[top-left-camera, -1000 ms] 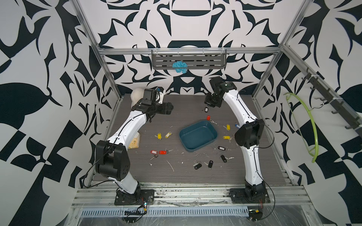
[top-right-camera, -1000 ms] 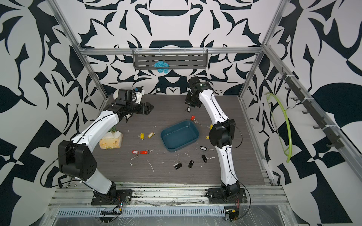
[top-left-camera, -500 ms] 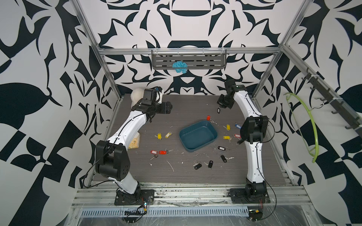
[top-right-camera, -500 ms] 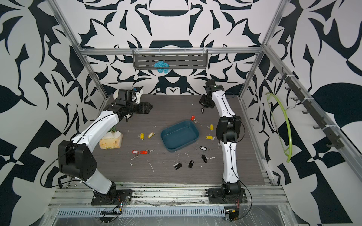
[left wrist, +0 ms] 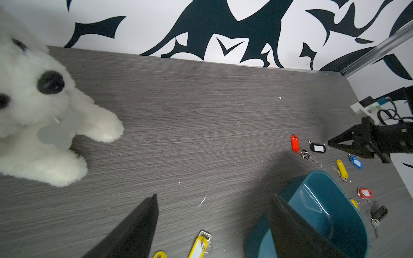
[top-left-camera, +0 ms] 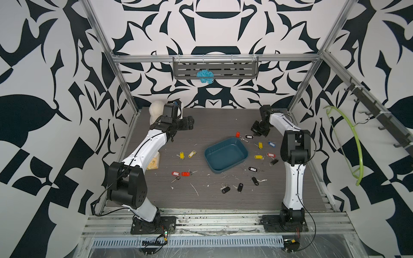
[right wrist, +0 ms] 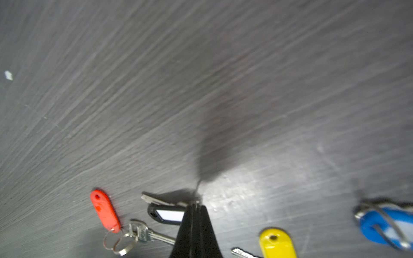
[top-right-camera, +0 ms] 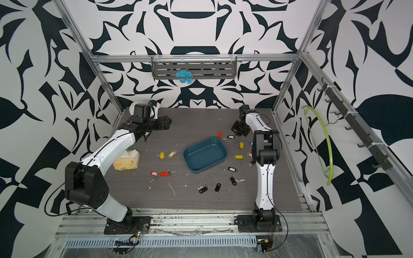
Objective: Take the keys out of the storage box
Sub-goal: Place the key at the center of the board, then reset both arms
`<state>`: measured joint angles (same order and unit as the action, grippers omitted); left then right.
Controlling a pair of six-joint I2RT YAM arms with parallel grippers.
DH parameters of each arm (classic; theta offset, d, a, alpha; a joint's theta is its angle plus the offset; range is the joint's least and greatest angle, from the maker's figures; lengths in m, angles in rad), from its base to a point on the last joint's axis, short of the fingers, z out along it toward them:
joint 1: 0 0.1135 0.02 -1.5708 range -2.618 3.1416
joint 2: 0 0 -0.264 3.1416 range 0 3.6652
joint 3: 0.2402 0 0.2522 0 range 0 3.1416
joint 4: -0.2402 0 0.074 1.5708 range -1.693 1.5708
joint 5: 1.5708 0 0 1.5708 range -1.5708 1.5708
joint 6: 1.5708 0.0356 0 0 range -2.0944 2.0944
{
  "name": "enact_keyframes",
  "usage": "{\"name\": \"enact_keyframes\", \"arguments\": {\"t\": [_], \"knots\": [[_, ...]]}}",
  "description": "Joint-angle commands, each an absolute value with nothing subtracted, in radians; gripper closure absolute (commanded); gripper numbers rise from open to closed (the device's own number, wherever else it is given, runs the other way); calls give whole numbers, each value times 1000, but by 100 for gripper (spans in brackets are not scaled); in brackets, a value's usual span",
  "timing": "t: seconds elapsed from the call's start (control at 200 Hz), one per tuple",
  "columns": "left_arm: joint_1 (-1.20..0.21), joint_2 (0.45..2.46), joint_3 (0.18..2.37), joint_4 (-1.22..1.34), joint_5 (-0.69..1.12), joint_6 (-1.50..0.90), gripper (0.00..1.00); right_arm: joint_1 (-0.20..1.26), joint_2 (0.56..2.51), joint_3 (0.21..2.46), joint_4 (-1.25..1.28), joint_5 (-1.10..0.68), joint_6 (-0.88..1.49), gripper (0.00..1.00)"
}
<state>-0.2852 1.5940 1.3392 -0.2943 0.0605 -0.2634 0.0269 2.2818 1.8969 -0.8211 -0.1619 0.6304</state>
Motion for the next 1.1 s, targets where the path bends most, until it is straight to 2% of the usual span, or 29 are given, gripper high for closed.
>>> {"name": "enact_keyframes", "arguments": {"t": [0.0,0.08,0.155,0.185,0.47,0.51,0.61,0.675,0.685,0.69,0.695,0.705,0.785,0.885,0.99,1.095], "knots": [[-277,1549,1310,-238,30,-308,16,12,2206,1862,-761,-167,610,84],[-272,1532,1291,-219,14,-325,16,5,2186,1842,-758,-157,587,57],[-269,1519,1276,-206,-5,-332,16,3,2163,1824,-756,-146,567,45],[-267,1513,1271,-200,-13,-334,16,3,2152,1816,-755,-139,560,37],[-247,1403,1221,-115,-117,-275,16,1,1936,1704,-646,-101,461,25],[-243,1371,1195,-76,-152,-254,11,3,1869,1645,-584,-96,439,25],[-228,1284,1094,43,-211,-168,10,12,1638,1377,-291,-70,350,24],[-216,1204,1017,110,-263,-138,9,27,1470,1139,-15,-17,273,22],[-213,1194,1005,117,-273,-137,9,30,1446,1092,42,-11,262,19],[-212,1191,1000,121,-277,-137,9,32,1435,1073,66,-9,252,16],[-210,1187,994,124,-283,-137,9,34,1421,1054,90,-7,243,8],[-207,1177,981,130,-289,-138,8,35,1398,1004,152,-4,228,2],[-169,1109,882,169,-346,-173,7,41,1246,697,527,-35,47,0],[-85,1037,750,192,-354,-287,6,37,1165,614,437,9,22,0],[4,984,600,267,-258,-356,6,40,1131,486,490,4,51,0],[18,1006,541,241,-285,-318,1,40,1147,392,557,33,58,0]]}}
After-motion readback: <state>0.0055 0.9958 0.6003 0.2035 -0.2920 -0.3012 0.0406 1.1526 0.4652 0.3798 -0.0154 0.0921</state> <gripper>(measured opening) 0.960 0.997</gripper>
